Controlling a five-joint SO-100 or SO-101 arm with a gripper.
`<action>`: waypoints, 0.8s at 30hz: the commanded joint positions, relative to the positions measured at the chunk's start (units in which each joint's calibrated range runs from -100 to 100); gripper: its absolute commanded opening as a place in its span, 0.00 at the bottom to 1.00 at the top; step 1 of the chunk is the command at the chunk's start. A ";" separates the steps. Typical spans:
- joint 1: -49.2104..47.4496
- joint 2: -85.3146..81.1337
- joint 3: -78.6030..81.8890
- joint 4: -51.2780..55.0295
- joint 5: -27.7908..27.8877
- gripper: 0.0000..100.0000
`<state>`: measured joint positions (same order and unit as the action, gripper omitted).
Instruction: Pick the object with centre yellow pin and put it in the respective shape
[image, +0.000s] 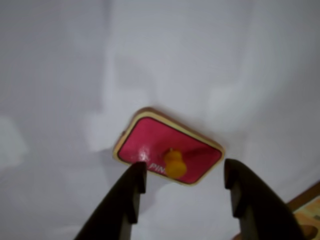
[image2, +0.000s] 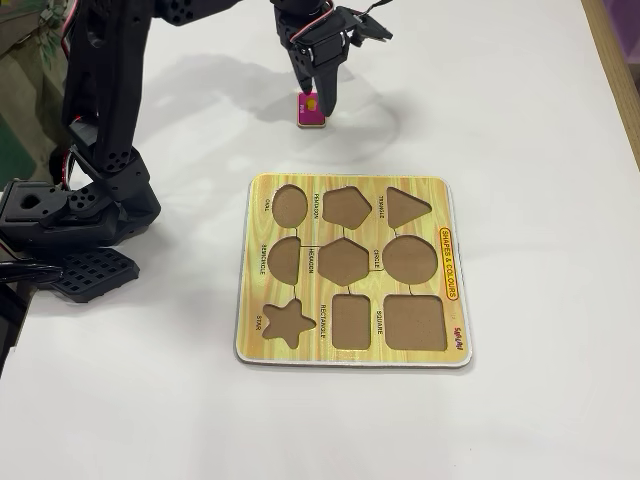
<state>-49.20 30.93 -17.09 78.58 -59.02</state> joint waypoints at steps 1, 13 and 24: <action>0.67 -0.22 -1.80 -1.31 0.24 0.18; -0.21 0.96 -1.80 -1.31 0.24 0.18; -0.21 1.04 -1.80 -1.40 0.18 0.18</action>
<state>-49.20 32.90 -17.09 77.72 -59.02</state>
